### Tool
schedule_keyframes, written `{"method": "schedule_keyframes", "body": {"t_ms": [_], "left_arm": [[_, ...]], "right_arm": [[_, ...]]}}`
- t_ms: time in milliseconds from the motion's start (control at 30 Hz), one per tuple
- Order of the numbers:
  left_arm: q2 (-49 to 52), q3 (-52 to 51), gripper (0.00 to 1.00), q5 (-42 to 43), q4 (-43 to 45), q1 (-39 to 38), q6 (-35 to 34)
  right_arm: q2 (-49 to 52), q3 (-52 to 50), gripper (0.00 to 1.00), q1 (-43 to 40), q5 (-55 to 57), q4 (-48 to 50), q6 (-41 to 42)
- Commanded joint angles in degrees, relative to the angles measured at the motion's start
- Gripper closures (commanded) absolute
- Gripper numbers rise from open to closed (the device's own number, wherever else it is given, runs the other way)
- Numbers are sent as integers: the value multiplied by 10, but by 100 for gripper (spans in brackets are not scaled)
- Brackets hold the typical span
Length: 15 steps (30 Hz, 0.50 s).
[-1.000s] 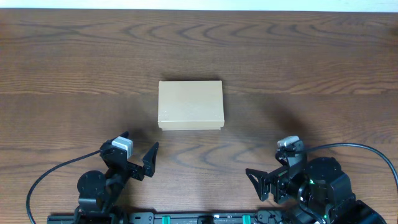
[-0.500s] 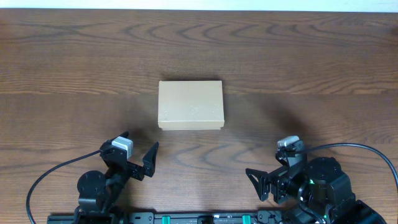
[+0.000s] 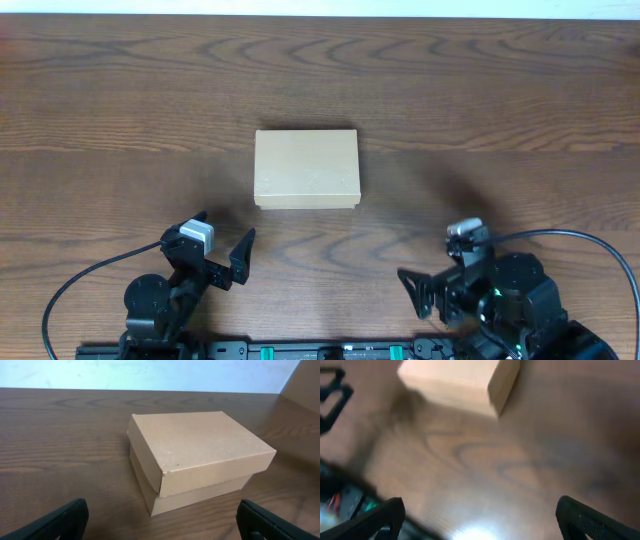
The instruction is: Pack container
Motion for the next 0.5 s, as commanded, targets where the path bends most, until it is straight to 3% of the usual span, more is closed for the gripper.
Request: {"method": "schedule_keyframes", "body": {"t_ms": [0, 200, 467], "left_arm": [[-5, -14, 5, 2, 0, 0, -2], [-5, -14, 5, 2, 0, 0, -2], [-5, -14, 5, 2, 0, 0, -2]], "right_arm": [[-14, -51, 1, 19, 99, 46, 0], [-98, -205, 1, 41, 173, 211, 0], [-227, -320, 1, 61, 186, 247, 0]]}}
